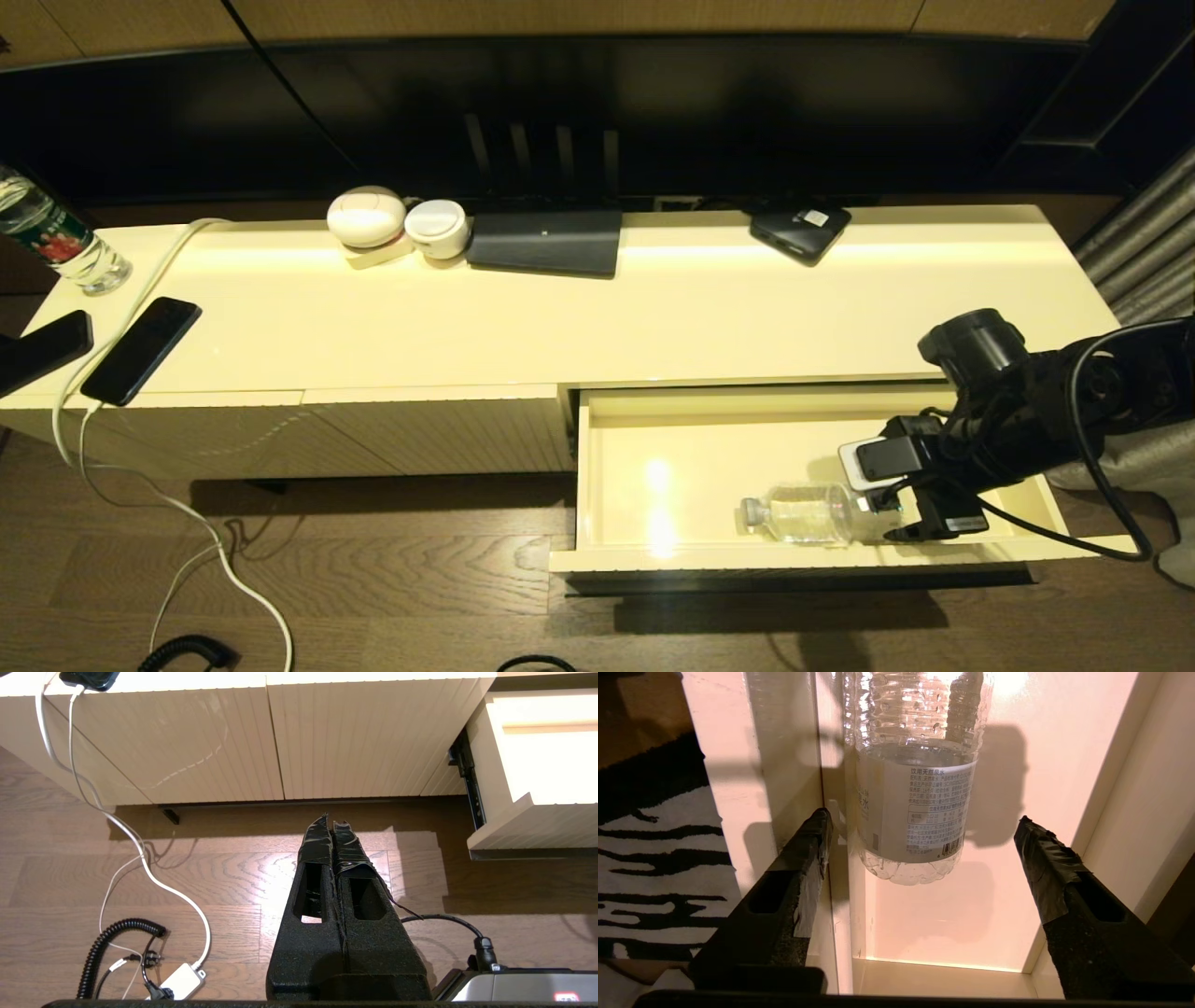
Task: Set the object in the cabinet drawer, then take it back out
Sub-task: Take the mineral water out of the drawer and put it on the table
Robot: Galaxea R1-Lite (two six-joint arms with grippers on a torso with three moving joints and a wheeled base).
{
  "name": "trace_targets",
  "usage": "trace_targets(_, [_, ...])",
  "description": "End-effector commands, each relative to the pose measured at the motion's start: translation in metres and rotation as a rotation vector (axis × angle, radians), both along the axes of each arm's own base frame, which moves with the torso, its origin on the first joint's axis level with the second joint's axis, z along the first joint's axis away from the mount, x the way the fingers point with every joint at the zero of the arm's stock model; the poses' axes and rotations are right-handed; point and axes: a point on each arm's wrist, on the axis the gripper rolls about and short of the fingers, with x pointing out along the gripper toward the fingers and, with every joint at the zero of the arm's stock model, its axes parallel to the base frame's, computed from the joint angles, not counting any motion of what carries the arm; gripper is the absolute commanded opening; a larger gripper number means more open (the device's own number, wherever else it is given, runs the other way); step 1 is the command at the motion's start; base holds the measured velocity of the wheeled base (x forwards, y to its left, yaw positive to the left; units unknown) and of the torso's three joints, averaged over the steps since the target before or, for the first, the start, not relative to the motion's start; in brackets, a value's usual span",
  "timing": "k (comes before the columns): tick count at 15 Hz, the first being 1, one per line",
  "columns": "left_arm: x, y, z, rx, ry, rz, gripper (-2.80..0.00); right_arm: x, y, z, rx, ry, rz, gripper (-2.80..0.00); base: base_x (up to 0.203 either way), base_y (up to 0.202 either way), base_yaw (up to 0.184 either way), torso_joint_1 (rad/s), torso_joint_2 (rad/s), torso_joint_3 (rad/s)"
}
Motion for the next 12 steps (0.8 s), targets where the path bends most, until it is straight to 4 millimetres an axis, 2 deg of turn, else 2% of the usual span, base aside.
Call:
trace_targets(1, [0.000, 0.000, 0.000, 0.000, 0.001, 0.001, -2.80, 0.003, 0.001, -0.002, -0.010, 0.024, 0.010, 0.00, 0.000, 0.000, 0.000, 0.000, 0.00, 0.000])
trace_targets(5, [0.000, 0.000, -0.001, 0.000, 0.002, 0.000, -2.80, 0.006, 0.004, -0.013, -0.012, 0.081, 0.013, 0.00, 0.000, 0.000, 0.000, 0.000, 0.00, 0.000])
trace_targets(12, [0.000, 0.000, 0.000, 0.000, 0.001, -0.001, -2.80, 0.014, 0.006, -0.015, -0.011, 0.075, 0.015, 0.00, 0.000, 0.000, 0.000, 0.000, 0.00, 0.000])
